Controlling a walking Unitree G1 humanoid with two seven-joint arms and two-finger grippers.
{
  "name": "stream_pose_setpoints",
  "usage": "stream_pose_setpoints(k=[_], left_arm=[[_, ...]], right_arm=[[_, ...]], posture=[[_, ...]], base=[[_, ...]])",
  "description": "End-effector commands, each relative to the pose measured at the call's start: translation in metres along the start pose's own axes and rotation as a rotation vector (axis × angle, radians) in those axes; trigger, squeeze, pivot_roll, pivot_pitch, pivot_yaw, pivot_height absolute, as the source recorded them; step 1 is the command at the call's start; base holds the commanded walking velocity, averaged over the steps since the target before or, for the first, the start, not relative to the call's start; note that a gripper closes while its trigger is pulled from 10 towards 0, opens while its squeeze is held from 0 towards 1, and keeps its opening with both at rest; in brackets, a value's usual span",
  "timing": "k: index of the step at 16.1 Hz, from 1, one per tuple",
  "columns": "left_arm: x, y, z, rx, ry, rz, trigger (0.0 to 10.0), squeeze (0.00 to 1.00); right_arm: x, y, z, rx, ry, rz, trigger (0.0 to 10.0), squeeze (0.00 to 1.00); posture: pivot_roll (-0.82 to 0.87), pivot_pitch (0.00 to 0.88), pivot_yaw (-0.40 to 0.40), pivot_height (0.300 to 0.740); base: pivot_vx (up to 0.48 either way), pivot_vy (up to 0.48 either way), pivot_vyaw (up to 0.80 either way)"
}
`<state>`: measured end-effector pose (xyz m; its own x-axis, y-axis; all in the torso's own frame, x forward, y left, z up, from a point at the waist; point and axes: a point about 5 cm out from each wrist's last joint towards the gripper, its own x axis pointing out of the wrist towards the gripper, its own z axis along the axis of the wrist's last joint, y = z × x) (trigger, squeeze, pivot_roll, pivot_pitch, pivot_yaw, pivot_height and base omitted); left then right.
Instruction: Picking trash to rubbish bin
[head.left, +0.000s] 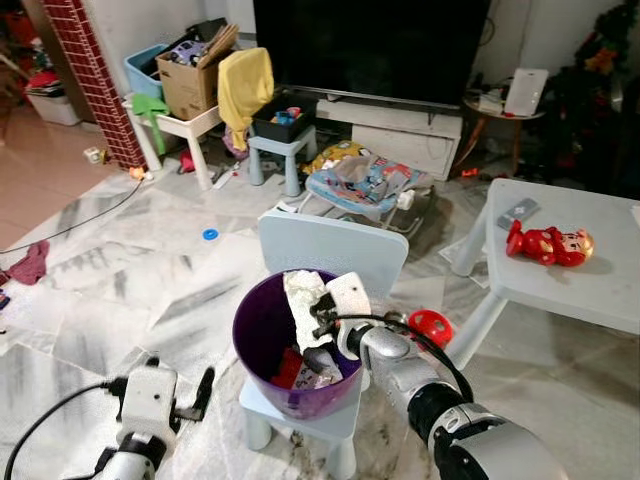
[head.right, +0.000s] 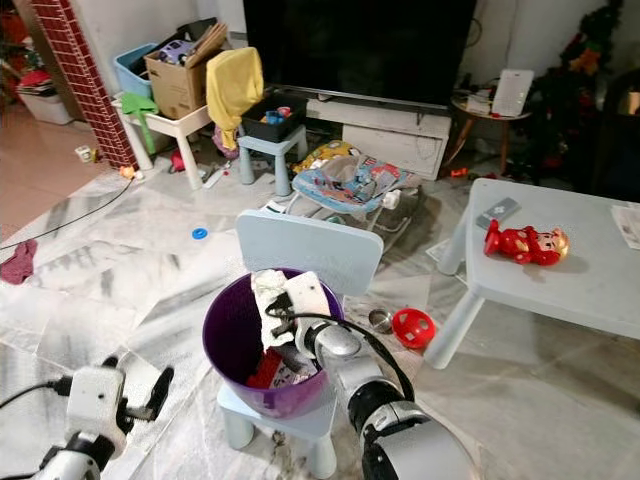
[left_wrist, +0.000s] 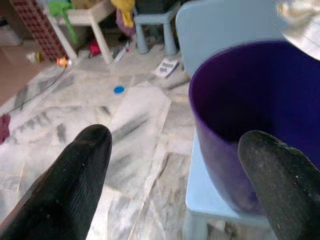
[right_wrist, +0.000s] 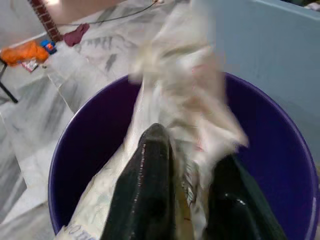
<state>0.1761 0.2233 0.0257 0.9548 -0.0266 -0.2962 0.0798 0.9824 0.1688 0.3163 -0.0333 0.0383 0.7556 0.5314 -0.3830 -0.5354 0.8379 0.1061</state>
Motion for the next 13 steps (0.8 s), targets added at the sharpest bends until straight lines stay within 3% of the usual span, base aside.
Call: stream_pose_setpoints(k=[1,9,12,13], left_arm=[[0.003,0.004,-0.002,0.007,-0.004,0.008,10.0,1.00],[0.017,0.010,-0.016,0.011,-0.003,0.018,10.0,1.00],[0.022,0.014,-0.011,0.030,-0.033,0.016,10.0,1.00],[0.027,0.015,0.007,0.047,-0.092,0.016,10.0,1.00]], right_arm=[[0.012,0.036,0.017,0.048,-0.047,0.072,10.0,1.00],[0.009,0.029,0.008,0.095,-0.027,0.062,10.0,1.00],[0.009,0.012,0.029,0.058,-0.121,0.005,10.0,1.00],[0.008,0.003,0.045,0.034,-0.195,-0.015,10.0,1.00]], posture=[[0.12,0.000,-0.014,0.740],[0.11,0.000,-0.018,0.740],[0.11,0.000,-0.015,0.740],[0.09,0.000,-0.012,0.740]], base=[[0.000,0.000,0.00],[0.000,0.000,0.00],[0.000,0.000,0.00],[0.000,0.000,0.00]])
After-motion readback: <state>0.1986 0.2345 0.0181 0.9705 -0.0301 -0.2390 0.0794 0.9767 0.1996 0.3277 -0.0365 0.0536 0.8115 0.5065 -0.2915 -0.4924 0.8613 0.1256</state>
